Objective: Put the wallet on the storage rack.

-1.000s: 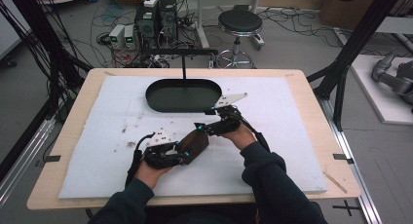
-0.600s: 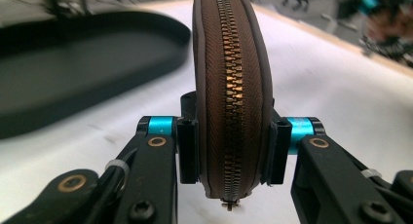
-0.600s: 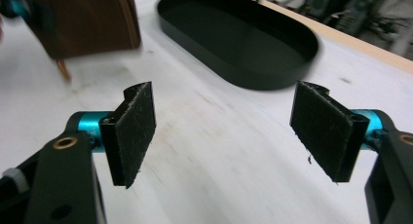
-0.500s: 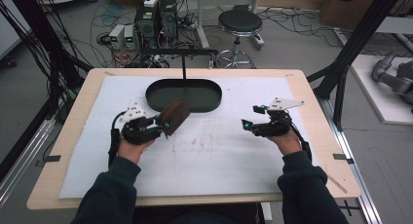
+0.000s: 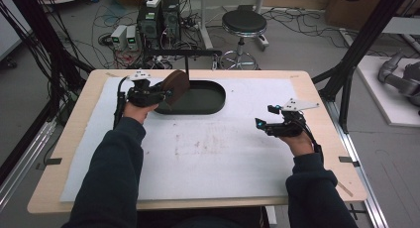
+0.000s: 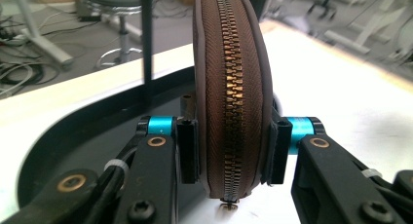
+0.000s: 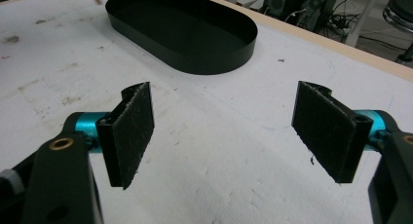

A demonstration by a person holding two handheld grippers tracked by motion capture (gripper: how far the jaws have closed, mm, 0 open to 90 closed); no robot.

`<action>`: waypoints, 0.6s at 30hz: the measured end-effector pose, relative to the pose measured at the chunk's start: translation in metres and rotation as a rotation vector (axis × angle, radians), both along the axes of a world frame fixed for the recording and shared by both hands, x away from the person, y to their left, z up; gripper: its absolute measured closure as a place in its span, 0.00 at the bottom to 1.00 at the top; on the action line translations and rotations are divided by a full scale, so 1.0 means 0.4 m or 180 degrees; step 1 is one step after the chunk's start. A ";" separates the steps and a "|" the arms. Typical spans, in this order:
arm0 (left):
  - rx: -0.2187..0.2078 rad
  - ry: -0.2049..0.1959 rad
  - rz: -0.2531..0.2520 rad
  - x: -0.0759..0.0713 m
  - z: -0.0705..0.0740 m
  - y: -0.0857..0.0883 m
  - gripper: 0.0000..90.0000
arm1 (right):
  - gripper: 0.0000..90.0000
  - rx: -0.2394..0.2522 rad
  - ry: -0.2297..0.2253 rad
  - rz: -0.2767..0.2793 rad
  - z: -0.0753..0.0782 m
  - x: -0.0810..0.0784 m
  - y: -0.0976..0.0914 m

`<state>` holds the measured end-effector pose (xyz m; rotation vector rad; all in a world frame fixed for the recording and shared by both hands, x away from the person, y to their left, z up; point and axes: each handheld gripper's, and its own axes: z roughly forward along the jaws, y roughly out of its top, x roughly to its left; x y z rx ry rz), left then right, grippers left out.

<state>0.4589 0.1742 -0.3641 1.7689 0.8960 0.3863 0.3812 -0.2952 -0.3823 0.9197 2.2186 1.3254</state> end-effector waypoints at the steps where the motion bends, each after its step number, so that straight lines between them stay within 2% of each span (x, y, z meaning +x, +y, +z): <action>1: 0.0017 0.0019 -0.0011 0.012 -0.004 -0.003 0.74 | 0.26 0.0002 0.0003 0.0006 -0.001 0.001 0.000; 3: 0.0044 0.0075 0.0029 0.042 -0.020 -0.012 0.74 | 0.26 -0.0003 0.0013 0.0002 -0.002 0.001 0.001; 5: -0.0014 0.0093 0.0088 0.061 -0.033 -0.015 0.74 | 0.26 -0.0004 0.0006 0.0004 -0.002 0.002 -0.002; 8: -0.0077 0.0218 0.0173 0.087 -0.060 -0.018 0.74 | 0.26 0.0000 -0.0002 -0.0021 -0.001 0.002 -0.010; 11: -0.0120 0.0436 0.0239 0.109 -0.093 -0.021 0.74 | 0.26 0.0012 0.0006 -0.0039 -0.001 0.001 -0.016; 14: -0.0402 0.0694 0.0233 0.129 -0.127 -0.017 0.73 | 0.26 0.0004 -0.0001 -0.0049 -0.001 -0.001 -0.019; 17: -0.0397 0.0856 0.0225 0.135 -0.145 -0.020 0.73 | 0.27 0.0009 0.0021 -0.0062 -0.003 -0.002 -0.022; 18: -0.0374 0.0875 0.0211 0.136 -0.148 -0.021 0.72 | 0.26 0.0012 0.0018 -0.0063 -0.004 0.000 -0.023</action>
